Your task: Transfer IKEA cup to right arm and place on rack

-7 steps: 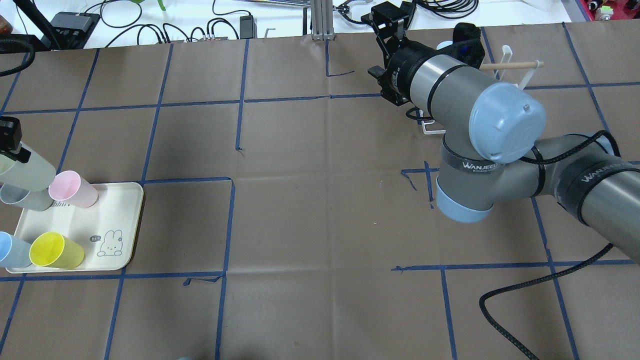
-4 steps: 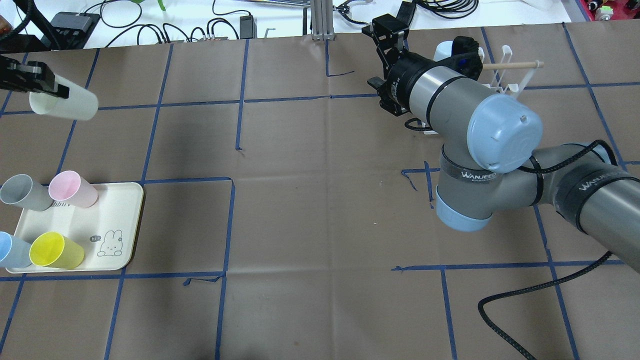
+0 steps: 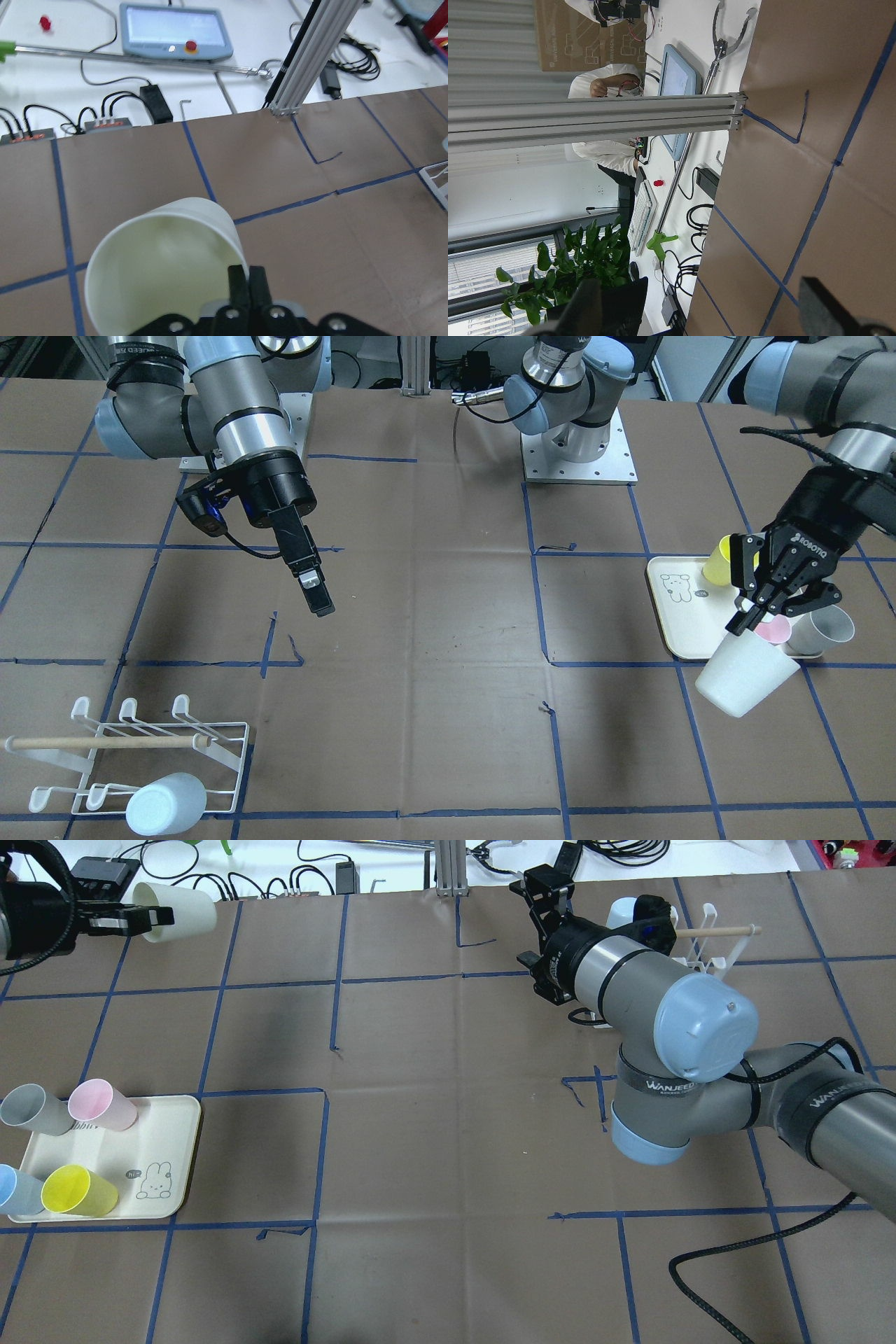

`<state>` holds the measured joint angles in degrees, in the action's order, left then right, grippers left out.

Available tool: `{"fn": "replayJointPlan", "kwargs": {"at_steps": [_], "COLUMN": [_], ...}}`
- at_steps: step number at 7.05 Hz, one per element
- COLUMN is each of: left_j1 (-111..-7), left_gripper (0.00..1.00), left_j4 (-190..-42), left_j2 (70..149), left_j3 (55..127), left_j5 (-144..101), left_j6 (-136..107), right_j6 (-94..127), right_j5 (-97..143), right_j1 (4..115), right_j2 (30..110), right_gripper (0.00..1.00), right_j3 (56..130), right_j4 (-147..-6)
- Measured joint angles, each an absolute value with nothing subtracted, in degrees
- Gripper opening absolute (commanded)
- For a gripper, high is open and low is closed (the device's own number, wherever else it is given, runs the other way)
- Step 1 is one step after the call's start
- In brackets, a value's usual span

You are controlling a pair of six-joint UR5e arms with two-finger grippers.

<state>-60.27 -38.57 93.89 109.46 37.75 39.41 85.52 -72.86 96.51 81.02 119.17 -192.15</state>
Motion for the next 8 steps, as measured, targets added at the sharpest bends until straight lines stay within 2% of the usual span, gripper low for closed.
{"fn": "replayJointPlan", "kwargs": {"at_steps": [4, 8], "left_j1": [-65.0, -75.0], "left_gripper": [0.04, 0.05], "left_j4": [-6.9, 26.0], "left_j2": [107.4, 109.0], "left_j3": [112.0, 123.2], "left_j5": [19.1, 23.9], "left_j6": [35.9, 19.6], "right_j6": [85.5, 85.5], "right_j5": [-72.9, -72.9], "right_j1": [96.3, 96.2], "right_j2": [80.9, 80.9], "right_gripper": [1.00, 1.00], "right_j3": [119.2, 119.2], "right_j4": [-192.1, -192.1]}}
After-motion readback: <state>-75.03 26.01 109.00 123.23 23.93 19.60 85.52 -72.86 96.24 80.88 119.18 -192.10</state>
